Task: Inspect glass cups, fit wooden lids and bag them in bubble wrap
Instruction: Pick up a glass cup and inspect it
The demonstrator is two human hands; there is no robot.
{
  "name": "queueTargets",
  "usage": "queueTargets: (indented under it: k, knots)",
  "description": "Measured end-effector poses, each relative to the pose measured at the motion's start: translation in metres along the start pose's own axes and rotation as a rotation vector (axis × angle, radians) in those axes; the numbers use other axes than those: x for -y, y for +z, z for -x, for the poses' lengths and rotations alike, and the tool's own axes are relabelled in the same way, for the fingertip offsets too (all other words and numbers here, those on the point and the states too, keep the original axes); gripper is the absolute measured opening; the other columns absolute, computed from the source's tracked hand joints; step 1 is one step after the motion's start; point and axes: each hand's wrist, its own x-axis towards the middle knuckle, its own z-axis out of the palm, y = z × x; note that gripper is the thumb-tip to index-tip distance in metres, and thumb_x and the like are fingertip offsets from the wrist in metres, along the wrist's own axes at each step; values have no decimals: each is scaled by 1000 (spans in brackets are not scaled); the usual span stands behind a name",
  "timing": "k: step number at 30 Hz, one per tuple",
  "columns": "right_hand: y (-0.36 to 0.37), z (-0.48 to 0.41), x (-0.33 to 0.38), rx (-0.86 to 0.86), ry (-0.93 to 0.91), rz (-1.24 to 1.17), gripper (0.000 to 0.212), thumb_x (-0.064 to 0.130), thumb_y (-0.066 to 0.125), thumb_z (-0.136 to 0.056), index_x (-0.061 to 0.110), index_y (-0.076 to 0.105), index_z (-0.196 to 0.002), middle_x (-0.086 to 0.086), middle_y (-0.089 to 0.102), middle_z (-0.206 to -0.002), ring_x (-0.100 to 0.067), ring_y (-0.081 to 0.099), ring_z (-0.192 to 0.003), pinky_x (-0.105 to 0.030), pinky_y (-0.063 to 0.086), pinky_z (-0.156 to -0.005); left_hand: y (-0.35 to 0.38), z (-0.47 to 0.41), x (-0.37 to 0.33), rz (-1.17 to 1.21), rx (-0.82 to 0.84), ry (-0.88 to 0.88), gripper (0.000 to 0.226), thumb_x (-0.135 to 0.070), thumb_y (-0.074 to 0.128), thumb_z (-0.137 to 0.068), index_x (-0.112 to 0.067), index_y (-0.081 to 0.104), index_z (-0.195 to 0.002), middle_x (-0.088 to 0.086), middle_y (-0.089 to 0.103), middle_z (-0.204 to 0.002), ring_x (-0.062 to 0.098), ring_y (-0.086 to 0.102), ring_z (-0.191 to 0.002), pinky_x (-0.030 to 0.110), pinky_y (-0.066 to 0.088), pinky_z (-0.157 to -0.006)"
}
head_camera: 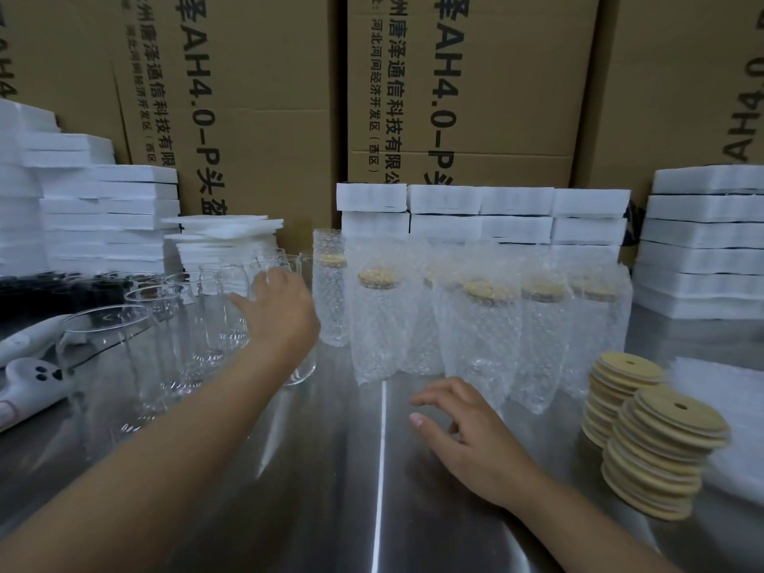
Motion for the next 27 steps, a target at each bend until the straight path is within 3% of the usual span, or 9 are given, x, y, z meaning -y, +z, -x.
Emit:
queueTargets:
  k: [3,7,11,13,16,20,22,24,27]
  knots:
    - [1,-1,-2,-14,13,-30,30,47,58,-89,41,53,-117,27,42,-115,7,43,-113,-14,37,-90,0,32,-19,147,-80,147,39,-3,43,-89,-3,43,-128,14,35,-138,31,30,-129,54,28,-110]
    - [3,-2,-3,-41,65,-133,65,58,64,-75,58,25,-127,38,30,-127,12,38,-119,-13,45,-89,0,76,-42,265,-168,361,29,-24,44,-100,-14,45,-127,2,30,-141,21,26,-133,48,24,-112]
    - [3,-3,-6,-73,92,-212,92,70,64,-64,49,18,-141,35,29,-136,13,37,-122,-22,47,-95,3,105,-57,435,-199,472,23,-24,45,-99,-16,47,-121,-2,32,-141,15,28,-132,40,27,-112]
    - [3,-4,-7,-89,85,-208,95,69,64,-62,46,18,-142,30,31,-138,11,37,-125,-26,45,-99,6,115,-60,521,-280,567,20,-19,46,-94,-11,56,-109,5,45,-136,17,38,-129,43,39,-108]
    - [4,-6,-7,-122,83,-209,99,63,68,-61,42,17,-144,23,34,-140,5,39,-127,-28,43,-103,20,120,-61,609,-543,732,20,-14,49,-84,-5,65,-91,14,59,-122,22,41,-123,53,50,-95]
    - [3,-8,-1,-235,51,-276,87,42,76,-68,68,17,-127,41,40,-127,10,48,-117,-13,47,-91,34,115,-64,653,-691,871,19,-11,53,-88,-12,53,-107,4,37,-128,23,38,-126,57,47,-99]
    - [2,-9,-3,-314,28,-270,89,30,79,-72,64,21,-130,39,42,-128,8,49,-119,-18,48,-95,38,110,-63,631,-717,949,26,-8,59,-88,-15,45,-110,4,35,-129,24,38,-126,56,48,-97]
    - [2,-8,-4,-351,27,-260,92,23,81,-74,51,22,-138,26,42,-137,3,47,-124,-30,48,-101,41,106,-62,614,-716,1014,34,-5,67,-86,-15,44,-109,6,34,-130,26,39,-125,55,50,-93]
    - [2,-6,-3,-367,20,-216,98,22,82,-73,64,15,-131,22,39,-139,9,40,-127,-37,46,-103,46,105,-61,645,-706,1072,26,-12,64,-88,-16,46,-106,6,34,-131,26,40,-124,53,50,-95]
